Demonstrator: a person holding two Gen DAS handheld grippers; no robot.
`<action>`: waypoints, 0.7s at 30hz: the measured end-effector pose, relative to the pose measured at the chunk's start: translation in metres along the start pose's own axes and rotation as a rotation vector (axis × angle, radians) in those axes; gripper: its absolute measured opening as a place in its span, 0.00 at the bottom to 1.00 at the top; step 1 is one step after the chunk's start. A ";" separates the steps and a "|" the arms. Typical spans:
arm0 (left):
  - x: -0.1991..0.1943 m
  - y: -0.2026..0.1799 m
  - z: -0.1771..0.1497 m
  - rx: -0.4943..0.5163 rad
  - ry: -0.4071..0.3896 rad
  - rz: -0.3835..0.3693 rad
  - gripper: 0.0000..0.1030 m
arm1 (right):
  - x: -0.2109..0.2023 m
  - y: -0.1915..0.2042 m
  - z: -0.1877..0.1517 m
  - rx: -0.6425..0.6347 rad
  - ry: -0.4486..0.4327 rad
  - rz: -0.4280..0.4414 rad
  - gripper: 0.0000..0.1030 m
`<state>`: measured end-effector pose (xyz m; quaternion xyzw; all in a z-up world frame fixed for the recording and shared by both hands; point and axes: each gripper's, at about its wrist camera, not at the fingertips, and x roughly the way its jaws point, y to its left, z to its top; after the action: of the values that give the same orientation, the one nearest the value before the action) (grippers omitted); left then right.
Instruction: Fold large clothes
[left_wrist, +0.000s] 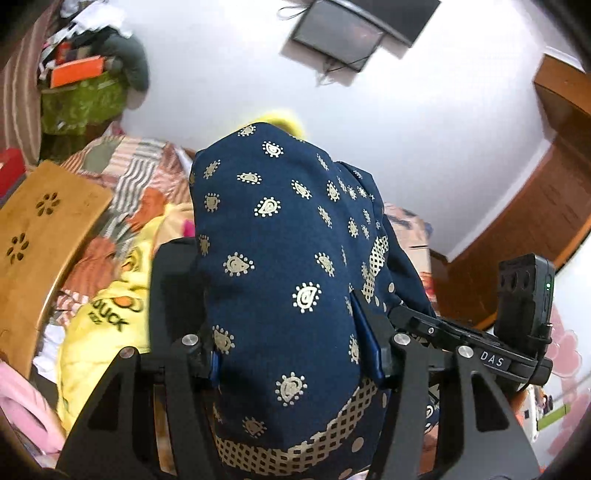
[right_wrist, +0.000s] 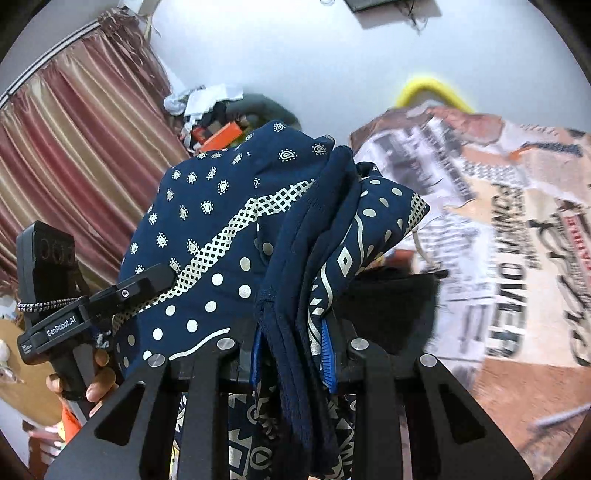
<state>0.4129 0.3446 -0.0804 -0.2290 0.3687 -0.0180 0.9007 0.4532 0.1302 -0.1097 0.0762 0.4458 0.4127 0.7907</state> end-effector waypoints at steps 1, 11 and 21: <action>0.010 0.013 0.000 -0.011 0.015 0.009 0.55 | 0.017 -0.003 -0.001 0.006 0.019 -0.008 0.22; 0.094 0.100 -0.037 -0.131 0.154 0.049 0.63 | 0.128 -0.042 -0.030 0.042 0.158 -0.110 0.28; 0.052 0.064 -0.066 0.046 0.095 0.214 0.68 | 0.082 -0.032 -0.064 -0.064 0.192 -0.270 0.48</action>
<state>0.3971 0.3644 -0.1827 -0.1664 0.4329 0.0590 0.8840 0.4445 0.1527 -0.2157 -0.0496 0.5120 0.3220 0.7948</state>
